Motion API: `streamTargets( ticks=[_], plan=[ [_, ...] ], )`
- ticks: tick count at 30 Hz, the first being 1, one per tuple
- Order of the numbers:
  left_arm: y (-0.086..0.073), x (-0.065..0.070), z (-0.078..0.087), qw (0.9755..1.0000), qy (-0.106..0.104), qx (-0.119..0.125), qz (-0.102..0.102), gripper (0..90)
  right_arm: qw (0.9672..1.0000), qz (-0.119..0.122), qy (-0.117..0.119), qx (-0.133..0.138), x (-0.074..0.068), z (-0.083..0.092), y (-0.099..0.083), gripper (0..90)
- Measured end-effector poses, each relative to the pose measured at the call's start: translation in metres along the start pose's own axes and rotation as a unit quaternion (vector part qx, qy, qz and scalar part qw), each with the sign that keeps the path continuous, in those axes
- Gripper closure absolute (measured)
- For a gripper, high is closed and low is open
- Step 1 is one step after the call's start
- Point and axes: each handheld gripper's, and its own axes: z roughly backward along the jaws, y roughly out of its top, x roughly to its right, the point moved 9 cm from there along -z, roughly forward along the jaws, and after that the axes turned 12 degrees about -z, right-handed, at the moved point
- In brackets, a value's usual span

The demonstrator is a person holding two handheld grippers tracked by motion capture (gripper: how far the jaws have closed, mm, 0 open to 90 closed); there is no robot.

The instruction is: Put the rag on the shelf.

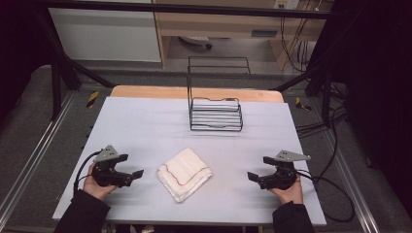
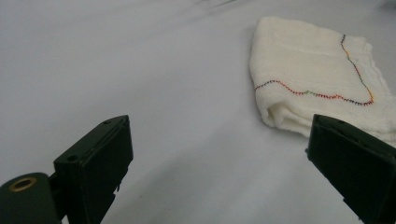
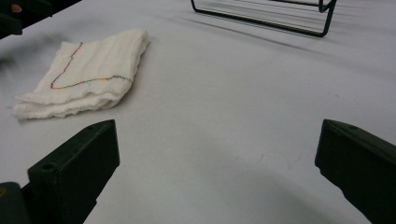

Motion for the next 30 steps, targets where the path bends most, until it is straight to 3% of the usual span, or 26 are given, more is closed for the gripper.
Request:
streamTargets(
  ticks=[4, 11, 18, 22, 24, 26, 27, 30],
  plan=[
    [0.006, 0.002, -0.003, 0.9998, 0.003, -0.004, 0.017, 8.1, 1.0000, 0.005, -0.002, -0.004, -0.001, -0.001, -0.001, 0.5],
    [0.023, 0.011, -0.015, 0.9997, 0.007, -0.011, 0.021, 14.9, 0.9999, 0.012, -0.006, -0.008, -0.003, -0.005, -0.001, 0.5],
    [0.032, 0.025, -0.038, 0.9988, -0.007, -0.036, 0.033, 26.4, 0.9997, 0.013, -0.011, -0.015, -0.004, -0.007, -0.002, 0.5],
    [0.033, 0.031, -0.051, 0.9979, -0.015, -0.053, 0.034, 31.8, 0.9996, 0.016, -0.013, -0.017, -0.005, -0.008, -0.002, 0.5],
    [0.030, 0.033, -0.056, 0.9971, -0.017, -0.066, 0.033, 40.1, 0.9997, 0.014, -0.013, -0.016, -0.007, -0.009, -0.002, 0.6],
    [0.026, 0.034, -0.059, 0.9961, -0.021, -0.076, 0.041, 42.9, 0.9997, 0.016, -0.013, -0.016, -0.008, -0.010, -0.002, 0.7],
    [0.024, 0.034, -0.060, 0.9956, -0.023, -0.079, 0.043, 49.5, 0.9996, 0.016, -0.013, -0.019, -0.009, -0.010, -0.002, 0.8],
    [0.022, 0.034, -0.062, 0.9947, -0.031, -0.083, 0.051, 53.3, 0.9995, 0.019, -0.014, -0.019, -0.014, -0.014, -0.001, 1.0]
  ],
)
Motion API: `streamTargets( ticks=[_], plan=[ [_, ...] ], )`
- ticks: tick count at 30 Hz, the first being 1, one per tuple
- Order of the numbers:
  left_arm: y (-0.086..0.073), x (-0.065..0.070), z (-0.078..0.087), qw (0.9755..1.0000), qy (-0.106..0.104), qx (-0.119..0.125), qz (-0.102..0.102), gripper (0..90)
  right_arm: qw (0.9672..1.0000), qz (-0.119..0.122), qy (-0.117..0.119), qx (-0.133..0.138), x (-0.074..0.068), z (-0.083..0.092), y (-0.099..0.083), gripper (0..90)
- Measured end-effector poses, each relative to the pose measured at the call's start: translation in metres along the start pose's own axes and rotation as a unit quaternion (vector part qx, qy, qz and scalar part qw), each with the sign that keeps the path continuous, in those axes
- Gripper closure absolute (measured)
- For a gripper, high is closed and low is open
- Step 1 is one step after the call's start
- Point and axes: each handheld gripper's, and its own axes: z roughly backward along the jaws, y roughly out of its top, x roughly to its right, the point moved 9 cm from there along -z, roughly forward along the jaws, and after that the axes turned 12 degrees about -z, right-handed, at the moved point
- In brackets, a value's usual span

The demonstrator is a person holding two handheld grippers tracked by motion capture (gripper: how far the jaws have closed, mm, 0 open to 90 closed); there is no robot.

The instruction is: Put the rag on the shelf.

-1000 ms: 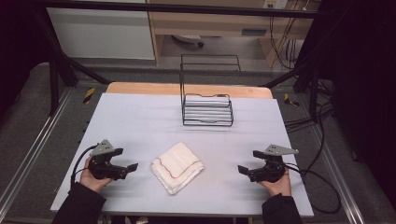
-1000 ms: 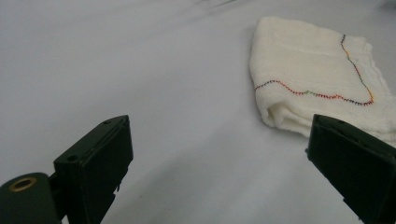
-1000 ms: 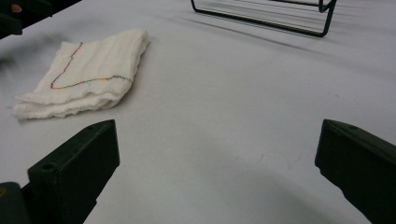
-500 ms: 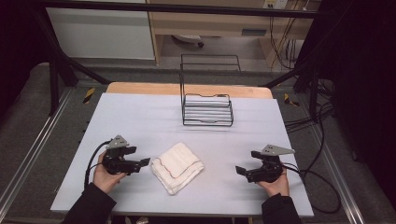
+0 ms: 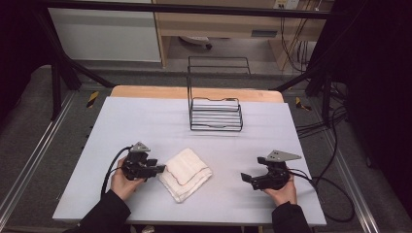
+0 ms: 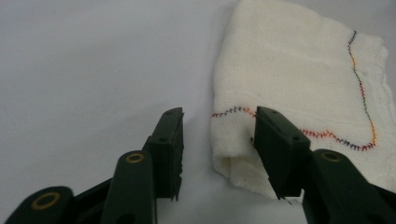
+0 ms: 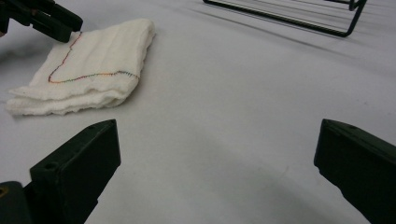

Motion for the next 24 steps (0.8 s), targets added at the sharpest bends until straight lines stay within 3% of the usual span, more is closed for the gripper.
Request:
streamTargets(
  ticks=[1, 13, 18, 24],
  plan=[
    [0.000, 0.000, 0.000, 1.0000, -0.002, 0.000, 0.001, 57.8, 1.0000, 0.001, 0.001, -0.002, -0.004, -0.003, 0.000, 1.3],
    [-0.003, 0.011, -0.004, 0.9998, -0.007, -0.014, -0.010, 75.0, 0.9999, 0.012, 0.001, -0.012, -0.027, -0.020, 0.003, 5.4],
    [-0.002, 0.014, -0.004, 0.9998, -0.003, -0.017, -0.008, 79.0, 0.9998, 0.000, 0.005, -0.019, -0.034, -0.028, 0.003, 7.6],
    [-0.005, 0.018, 0.002, 0.9996, -0.001, -0.021, -0.019, 83.2, 0.9996, 0.006, 0.010, -0.024, -0.046, -0.040, 0.006, 11.5]
  ],
)
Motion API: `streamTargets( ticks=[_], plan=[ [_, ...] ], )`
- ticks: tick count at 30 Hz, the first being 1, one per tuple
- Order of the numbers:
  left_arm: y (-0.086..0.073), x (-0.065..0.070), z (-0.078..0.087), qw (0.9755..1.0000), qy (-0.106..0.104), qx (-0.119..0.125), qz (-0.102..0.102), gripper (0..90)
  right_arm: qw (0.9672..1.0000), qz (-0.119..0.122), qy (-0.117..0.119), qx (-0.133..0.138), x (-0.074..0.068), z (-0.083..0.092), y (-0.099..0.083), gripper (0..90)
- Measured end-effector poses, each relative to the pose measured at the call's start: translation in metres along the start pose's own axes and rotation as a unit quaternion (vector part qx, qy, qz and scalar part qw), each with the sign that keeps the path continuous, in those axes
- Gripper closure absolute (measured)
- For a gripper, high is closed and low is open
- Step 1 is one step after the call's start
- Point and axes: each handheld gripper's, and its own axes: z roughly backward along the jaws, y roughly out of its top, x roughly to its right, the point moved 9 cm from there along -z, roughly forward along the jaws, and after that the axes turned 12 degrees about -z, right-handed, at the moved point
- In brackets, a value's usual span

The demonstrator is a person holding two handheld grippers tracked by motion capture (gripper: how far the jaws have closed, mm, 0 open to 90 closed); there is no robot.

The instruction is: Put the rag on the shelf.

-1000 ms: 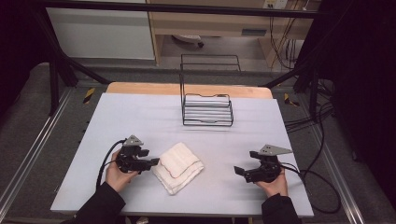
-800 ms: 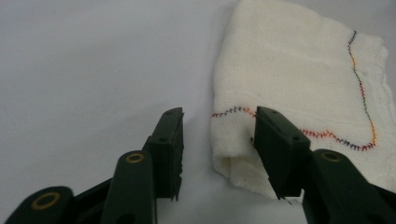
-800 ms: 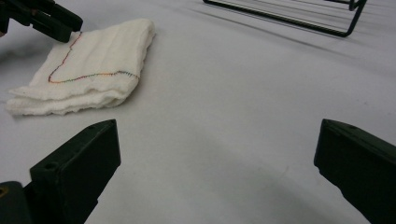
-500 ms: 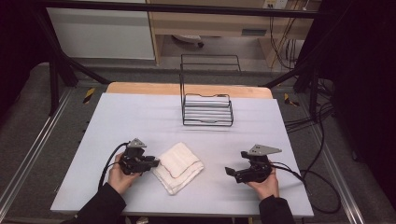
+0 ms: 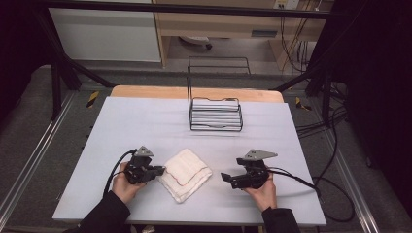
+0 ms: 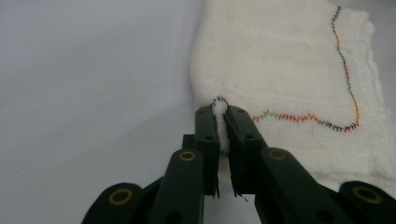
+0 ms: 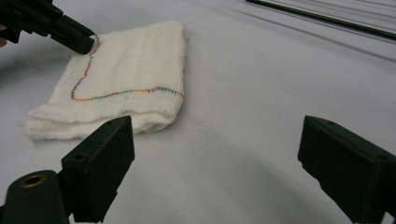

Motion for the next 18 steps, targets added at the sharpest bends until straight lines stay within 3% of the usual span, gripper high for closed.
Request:
streamTargets(
  ticks=[5, 10, 18],
  plan=[
    [-0.008, 0.006, 0.009, 1.0000, -0.007, -0.003, 0.006, 83.6, 0.9999, -0.008, 0.004, 0.007, -0.008, -0.007, 0.005, 16.4],
    [-0.015, 0.014, 0.018, 1.0000, -0.001, 0.003, 0.007, 83.5, 0.9999, -0.008, 0.003, 0.007, -0.017, -0.018, 0.008, 19.9],
    [-0.019, 0.018, 0.019, 0.9999, 0.010, 0.010, -0.010, 81.6, 0.9999, -0.006, -0.011, -0.006, -0.028, -0.048, 0.011, 28.6]
  ],
)
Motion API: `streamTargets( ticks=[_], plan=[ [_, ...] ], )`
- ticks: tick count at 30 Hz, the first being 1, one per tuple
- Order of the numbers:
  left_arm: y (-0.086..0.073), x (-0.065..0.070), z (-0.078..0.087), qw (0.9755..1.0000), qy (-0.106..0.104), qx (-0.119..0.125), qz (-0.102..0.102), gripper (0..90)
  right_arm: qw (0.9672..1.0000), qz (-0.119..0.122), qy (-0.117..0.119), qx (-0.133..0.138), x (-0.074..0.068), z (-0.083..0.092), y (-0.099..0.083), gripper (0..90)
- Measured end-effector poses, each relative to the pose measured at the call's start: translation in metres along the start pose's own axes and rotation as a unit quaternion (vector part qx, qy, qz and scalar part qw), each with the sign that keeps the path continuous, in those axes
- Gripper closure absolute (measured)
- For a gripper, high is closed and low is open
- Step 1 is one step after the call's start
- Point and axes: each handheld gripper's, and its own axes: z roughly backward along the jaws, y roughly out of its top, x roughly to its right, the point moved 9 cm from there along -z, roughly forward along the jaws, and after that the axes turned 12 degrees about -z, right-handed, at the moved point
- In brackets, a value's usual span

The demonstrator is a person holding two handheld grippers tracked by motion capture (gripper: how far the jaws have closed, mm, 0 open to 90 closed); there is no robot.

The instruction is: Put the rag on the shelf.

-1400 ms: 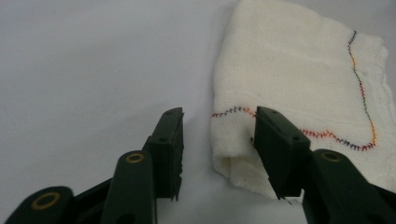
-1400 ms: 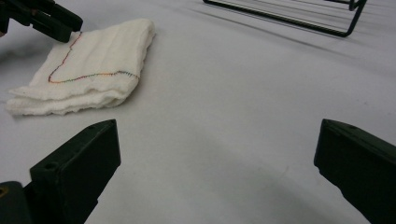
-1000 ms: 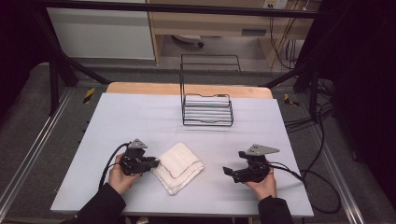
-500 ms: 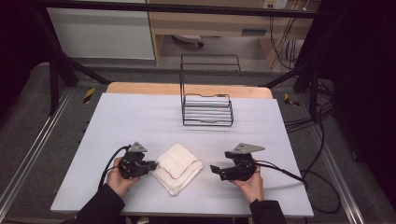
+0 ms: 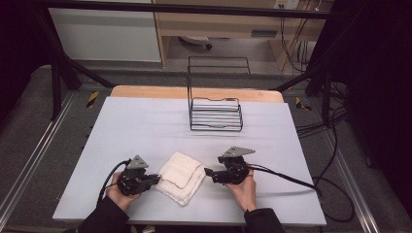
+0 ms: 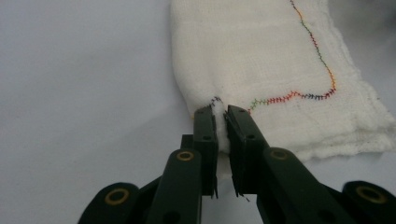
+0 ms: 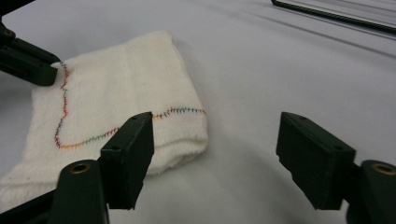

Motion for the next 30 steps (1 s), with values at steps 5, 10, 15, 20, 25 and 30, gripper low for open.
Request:
streamTargets(
  ticks=[5, 10, 15, 20, 25, 30],
  plan=[
    [0.000, 0.000, 0.000, 1.0000, -0.001, 0.000, -0.001, 81.1, 0.9999, -0.012, -0.005, -0.006, -0.006, -0.016, 0.001, 40.4],
    [0.001, -0.001, 0.001, 1.0000, 0.000, 0.005, -0.002, 78.9, 0.9997, -0.007, -0.016, -0.015, -0.010, -0.023, -0.004, 48.8],
    [0.007, -0.005, 0.006, 0.9998, 0.008, 0.017, -0.009, 67.1, 0.9993, -0.012, -0.021, -0.029, -0.009, -0.024, -0.009, 55.9],
    [0.020, -0.018, 0.008, 0.9988, 0.033, 0.033, -0.013, 43.6, 0.9988, -0.032, -0.003, -0.037, -0.014, -0.026, -0.012, 72.6],
    [0.030, -0.028, 0.006, 0.9983, 0.035, 0.046, 0.001, 37.7, 0.9983, -0.041, 0.005, -0.040, -0.015, -0.027, -0.011, 79.6],
    [0.031, -0.033, 0.005, 0.9983, 0.036, 0.045, 0.002, 33.5, 0.9983, -0.041, 0.006, -0.041, -0.013, -0.027, -0.007, 83.2]
  ],
)
